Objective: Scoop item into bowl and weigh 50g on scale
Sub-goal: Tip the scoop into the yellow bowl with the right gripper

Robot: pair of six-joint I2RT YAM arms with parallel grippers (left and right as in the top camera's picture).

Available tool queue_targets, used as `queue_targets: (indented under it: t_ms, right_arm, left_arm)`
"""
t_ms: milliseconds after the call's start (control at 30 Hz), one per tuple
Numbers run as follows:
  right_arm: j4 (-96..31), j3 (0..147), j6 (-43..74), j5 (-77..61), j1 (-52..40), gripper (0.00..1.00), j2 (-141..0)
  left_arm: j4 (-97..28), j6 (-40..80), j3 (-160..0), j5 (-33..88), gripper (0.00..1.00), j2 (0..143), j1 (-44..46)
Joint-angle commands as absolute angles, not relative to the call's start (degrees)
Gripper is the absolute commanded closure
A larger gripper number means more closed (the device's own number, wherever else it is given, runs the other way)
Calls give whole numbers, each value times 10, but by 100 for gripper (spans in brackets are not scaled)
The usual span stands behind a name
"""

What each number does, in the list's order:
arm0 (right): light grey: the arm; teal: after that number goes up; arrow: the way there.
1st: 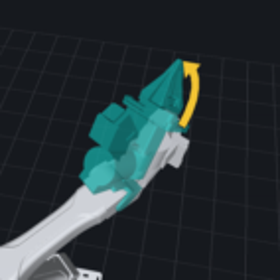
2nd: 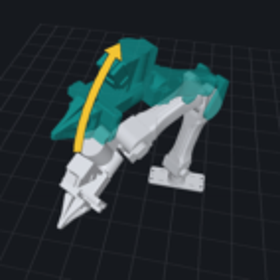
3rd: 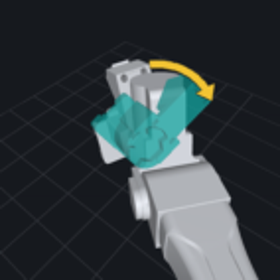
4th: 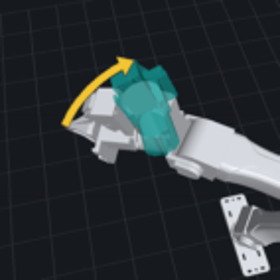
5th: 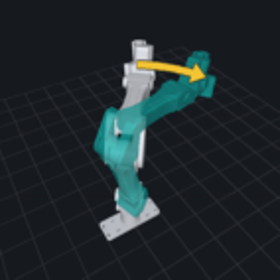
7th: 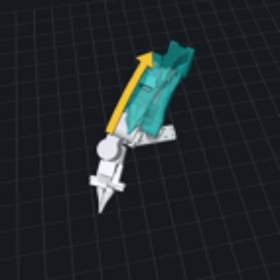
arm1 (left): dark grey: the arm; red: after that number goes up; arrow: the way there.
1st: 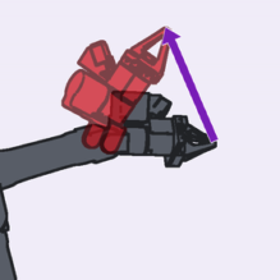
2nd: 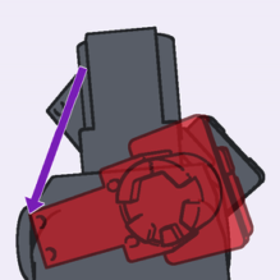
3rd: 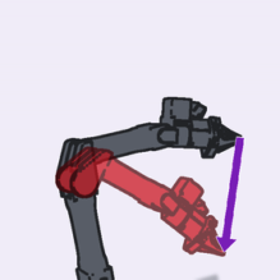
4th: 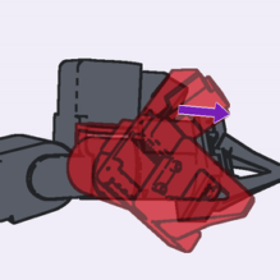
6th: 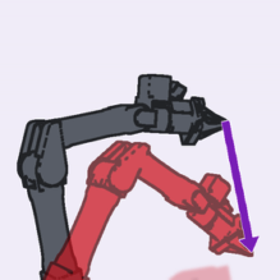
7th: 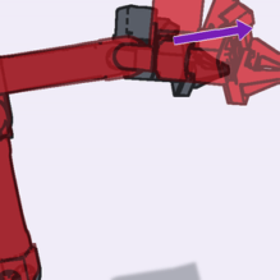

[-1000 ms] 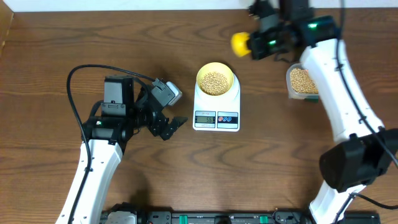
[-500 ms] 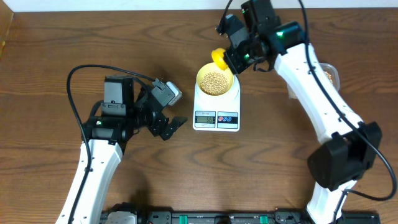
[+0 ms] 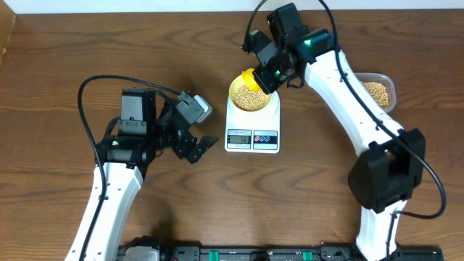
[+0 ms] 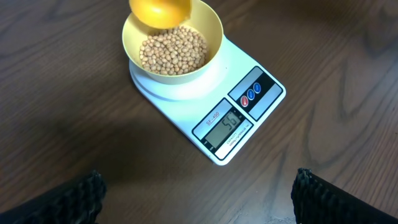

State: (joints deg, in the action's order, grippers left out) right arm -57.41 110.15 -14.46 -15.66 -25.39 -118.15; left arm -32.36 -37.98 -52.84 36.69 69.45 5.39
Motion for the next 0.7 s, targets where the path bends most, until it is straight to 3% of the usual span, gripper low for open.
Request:
queue_targets:
  t_ms: [0,667]
  right_arm:
    - [-575,1100,-155,-135,-256,99,-1194]
    - [-575,1100,-190,-131,-266,99,-1219]
  left_arm:
    - [-323,-388,-534,364,3,698,51]
    - [-323,-388,-534,364,2,698,51]
